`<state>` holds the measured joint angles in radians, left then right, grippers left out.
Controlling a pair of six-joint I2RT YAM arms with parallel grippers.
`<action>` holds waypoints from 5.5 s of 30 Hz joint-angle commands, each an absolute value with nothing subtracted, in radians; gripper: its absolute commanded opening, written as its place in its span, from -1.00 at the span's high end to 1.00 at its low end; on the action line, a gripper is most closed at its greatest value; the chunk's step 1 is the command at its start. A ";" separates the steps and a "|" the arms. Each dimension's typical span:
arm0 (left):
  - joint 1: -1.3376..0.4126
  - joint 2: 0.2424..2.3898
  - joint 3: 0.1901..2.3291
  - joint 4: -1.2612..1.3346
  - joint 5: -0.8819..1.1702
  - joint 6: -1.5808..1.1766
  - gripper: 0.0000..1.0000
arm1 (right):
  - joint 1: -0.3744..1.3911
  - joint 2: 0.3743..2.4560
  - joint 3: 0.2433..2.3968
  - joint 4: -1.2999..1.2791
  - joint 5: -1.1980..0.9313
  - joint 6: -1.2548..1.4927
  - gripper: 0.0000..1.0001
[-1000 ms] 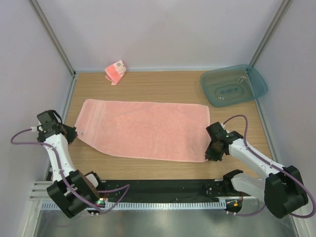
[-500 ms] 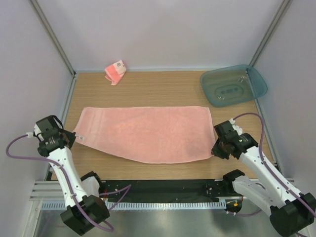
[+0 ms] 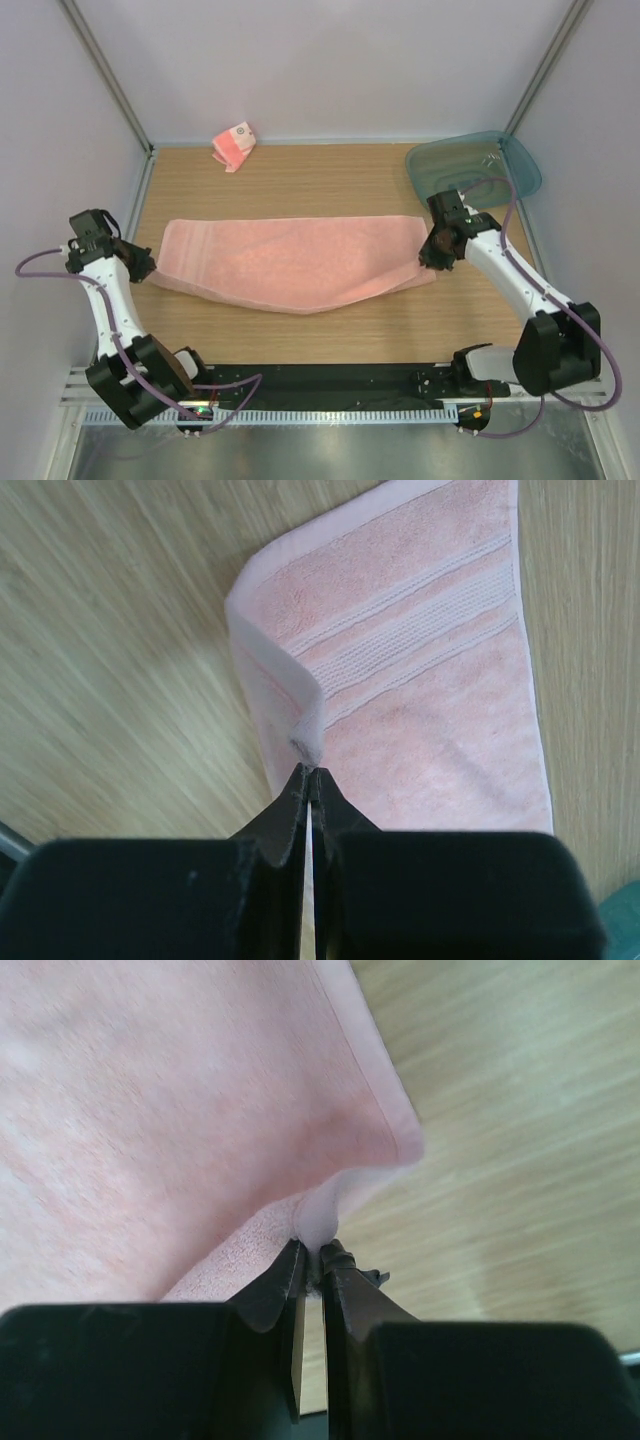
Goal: Roll the towels
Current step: Fold the towel
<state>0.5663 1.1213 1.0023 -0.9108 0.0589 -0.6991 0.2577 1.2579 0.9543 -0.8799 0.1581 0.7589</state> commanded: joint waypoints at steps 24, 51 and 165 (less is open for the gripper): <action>0.462 1.670 1.463 -0.830 0.066 -0.707 0.99 | 0.149 1.739 1.456 -0.769 0.103 0.626 0.98; 0.357 2.088 1.862 -0.977 0.078 -0.595 0.36 | 0.126 1.910 1.632 -0.772 0.133 0.647 -0.48; 0.308 1.956 1.382 -0.991 -0.440 -0.707 0.56 | 0.444 1.950 0.934 -0.115 -0.584 0.623 0.98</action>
